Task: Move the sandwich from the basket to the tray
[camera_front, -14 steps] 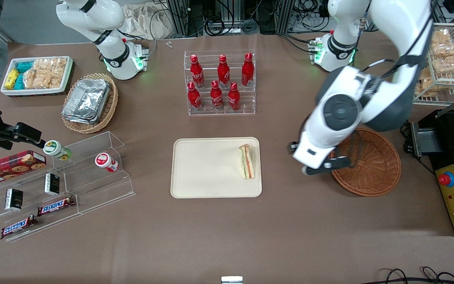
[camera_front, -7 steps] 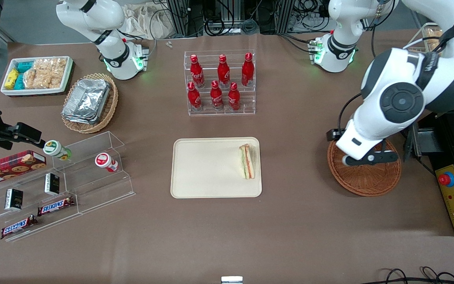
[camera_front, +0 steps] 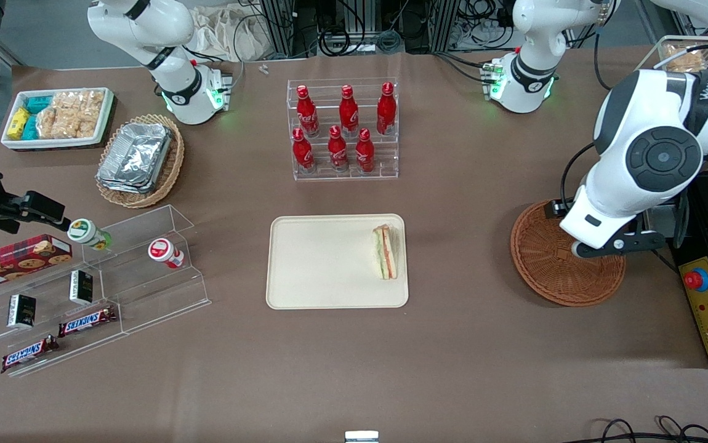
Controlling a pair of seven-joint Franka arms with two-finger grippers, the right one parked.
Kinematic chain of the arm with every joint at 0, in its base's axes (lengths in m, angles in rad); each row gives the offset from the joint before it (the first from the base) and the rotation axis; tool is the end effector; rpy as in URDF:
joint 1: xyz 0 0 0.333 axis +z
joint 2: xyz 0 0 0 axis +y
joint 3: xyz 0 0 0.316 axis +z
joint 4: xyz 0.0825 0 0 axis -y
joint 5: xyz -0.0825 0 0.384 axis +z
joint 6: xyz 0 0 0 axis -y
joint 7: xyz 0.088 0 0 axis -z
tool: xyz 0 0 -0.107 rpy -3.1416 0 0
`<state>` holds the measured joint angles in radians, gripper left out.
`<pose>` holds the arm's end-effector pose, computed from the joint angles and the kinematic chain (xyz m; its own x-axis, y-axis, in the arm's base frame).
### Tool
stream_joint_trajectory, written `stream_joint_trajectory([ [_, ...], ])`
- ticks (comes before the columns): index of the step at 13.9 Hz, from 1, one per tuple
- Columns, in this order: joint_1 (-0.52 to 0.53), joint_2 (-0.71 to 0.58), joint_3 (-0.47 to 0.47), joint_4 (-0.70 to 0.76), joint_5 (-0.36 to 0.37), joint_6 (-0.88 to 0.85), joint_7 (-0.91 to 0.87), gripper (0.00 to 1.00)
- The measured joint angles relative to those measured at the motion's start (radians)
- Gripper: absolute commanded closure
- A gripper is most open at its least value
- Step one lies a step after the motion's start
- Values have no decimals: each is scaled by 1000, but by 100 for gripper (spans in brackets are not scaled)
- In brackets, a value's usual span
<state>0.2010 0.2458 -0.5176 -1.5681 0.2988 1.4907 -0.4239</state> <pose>0.5840 -0.1269 0.4959 0.9759 0.1078 -0.1898 0.0530 -0.9606 -0.2728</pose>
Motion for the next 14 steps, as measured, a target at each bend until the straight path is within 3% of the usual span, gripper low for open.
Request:
stream_joint_trajectory([
  [5, 0, -1, 8, 0, -7, -1, 1, 0],
  [8, -12, -1, 66, 0, -27, 10, 23, 0],
  [14, -187, -50, 402, 5, -190, 30, 179, 0],
])
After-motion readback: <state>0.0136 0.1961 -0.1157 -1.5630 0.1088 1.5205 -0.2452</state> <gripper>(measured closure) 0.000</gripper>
